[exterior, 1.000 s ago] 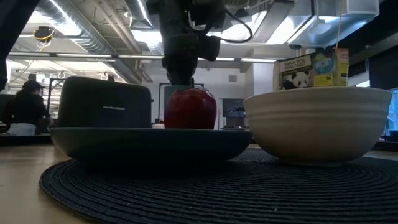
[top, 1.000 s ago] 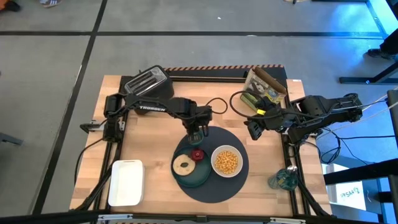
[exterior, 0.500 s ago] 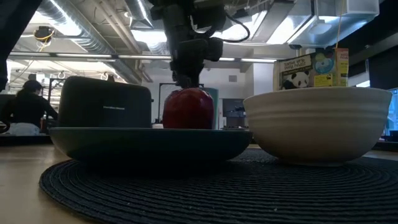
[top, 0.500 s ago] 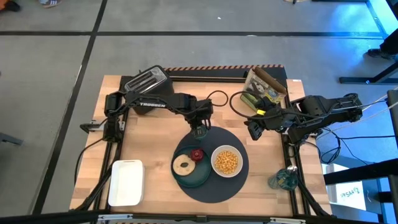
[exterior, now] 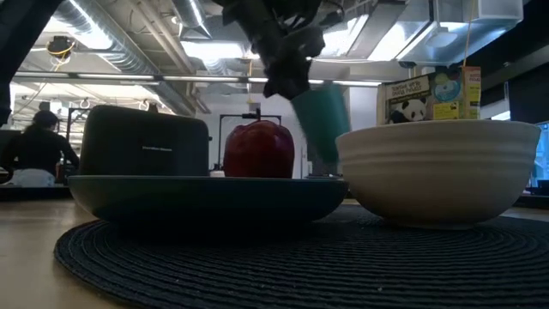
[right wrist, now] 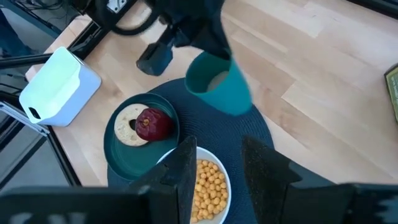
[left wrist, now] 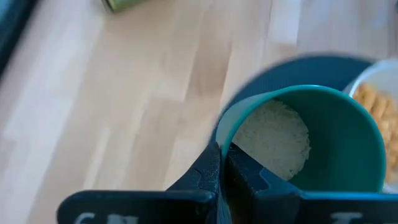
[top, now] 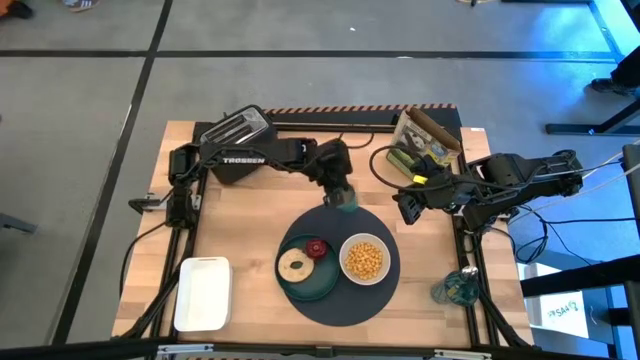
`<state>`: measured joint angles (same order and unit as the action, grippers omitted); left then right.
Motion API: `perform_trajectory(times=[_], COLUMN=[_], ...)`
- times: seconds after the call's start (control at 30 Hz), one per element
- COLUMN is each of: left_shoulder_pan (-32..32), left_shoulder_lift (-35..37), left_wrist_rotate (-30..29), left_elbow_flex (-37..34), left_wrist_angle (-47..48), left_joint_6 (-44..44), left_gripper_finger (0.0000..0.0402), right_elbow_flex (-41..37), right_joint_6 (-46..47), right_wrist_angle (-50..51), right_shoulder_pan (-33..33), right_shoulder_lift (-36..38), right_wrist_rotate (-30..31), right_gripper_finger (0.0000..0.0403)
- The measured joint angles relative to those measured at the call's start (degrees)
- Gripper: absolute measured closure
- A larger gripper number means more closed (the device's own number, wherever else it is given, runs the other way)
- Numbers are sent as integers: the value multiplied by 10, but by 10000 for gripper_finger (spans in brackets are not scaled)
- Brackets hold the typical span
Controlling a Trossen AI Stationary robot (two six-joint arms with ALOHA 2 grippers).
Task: Arrange a breakfast setting
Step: Put the blue glass on the dark blue placemat to the top of the white bowl
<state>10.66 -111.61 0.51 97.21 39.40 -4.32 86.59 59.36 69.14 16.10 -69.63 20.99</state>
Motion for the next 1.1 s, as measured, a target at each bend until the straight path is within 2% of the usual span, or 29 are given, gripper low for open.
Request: perform_trajectory(times=[0.3, 0.6, 1.1], left_shoulder_pan=[-7, -18, -20], left_shoulder_lift=[-84, -145, -179], left_wrist_rotate=[7, 7, 15], left_elbow_flex=[90, 192, 200], left_wrist_angle=[18, 127, 165], left_joint_6=[-12, -23, -31], left_gripper_finger=[398, 398, 391], right_elbow_flex=[0, 0, 0], right_joint_6=[23, 34, 35], right_wrist_angle=[0, 5, 5], right_shoulder_pan=[0, 0, 0], right_shoulder_lift=[0, 0, 0], right_wrist_rotate=[0, -3, 14], right_gripper_finger=[288, 288, 288])
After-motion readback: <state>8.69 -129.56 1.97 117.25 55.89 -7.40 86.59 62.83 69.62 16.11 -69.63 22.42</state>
